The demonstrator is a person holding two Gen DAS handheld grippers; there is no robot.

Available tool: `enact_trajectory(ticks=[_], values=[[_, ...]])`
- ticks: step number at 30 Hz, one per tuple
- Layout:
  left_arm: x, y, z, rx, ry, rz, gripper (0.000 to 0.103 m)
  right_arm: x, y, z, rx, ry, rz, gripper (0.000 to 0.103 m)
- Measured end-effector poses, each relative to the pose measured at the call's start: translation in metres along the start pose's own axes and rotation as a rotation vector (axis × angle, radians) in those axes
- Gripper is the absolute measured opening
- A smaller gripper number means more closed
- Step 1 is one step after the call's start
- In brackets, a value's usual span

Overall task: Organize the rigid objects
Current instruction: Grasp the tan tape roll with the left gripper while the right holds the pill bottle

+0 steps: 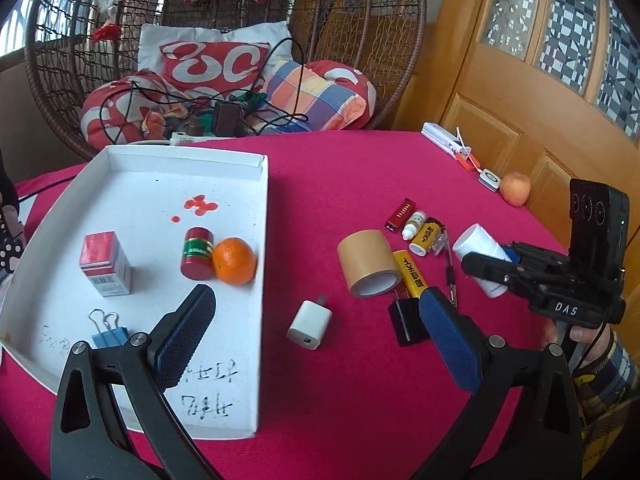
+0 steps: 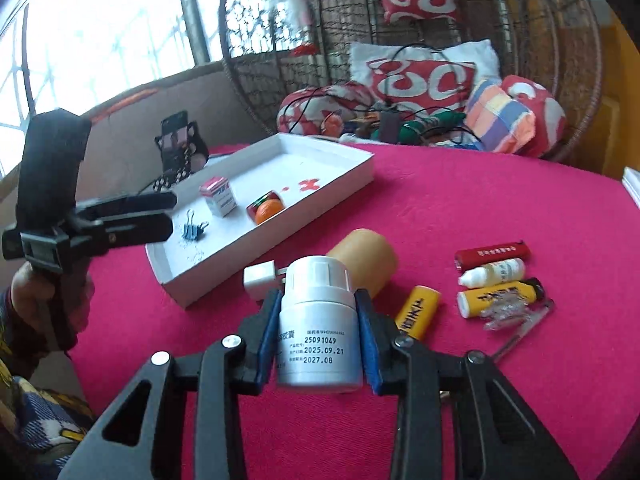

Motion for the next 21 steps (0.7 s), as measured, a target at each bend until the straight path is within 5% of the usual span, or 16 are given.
enact_trajectory(ticks=[8,13,18,21], values=[[-0.069,-0.020,0.049,-0.014,-0.056,-0.105,0.102,0.048,-0.008,0.067,-0.242,0.090,0.147,0.036],[-0.110,-0.013,0.051,-0.089,-0.141,-0.181,0.073,0.055,-0.008,0.070,-0.267,0.085,0.175,0.036],[-0.133,0.006,0.048,-0.060,-0.103,-0.269,0.068,0.060,-0.005,0.072,-0.276,0.077,0.184,0.036],[-0.132,0.006,0.052,-0.103,-0.115,-0.237,0.053,0.058,-0.004,0.071,-0.276,0.071,0.184,0.036]])
Point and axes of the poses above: each gripper's, at about its wrist camera, not at the fingertips, and x roughly against the way its jaws point, z to its right, y to its underside, the point moved 7 cm from there along -x, roughly the way its jaws point, and after that the axes turned 2 degrees about -x, right-handed, at the moved point
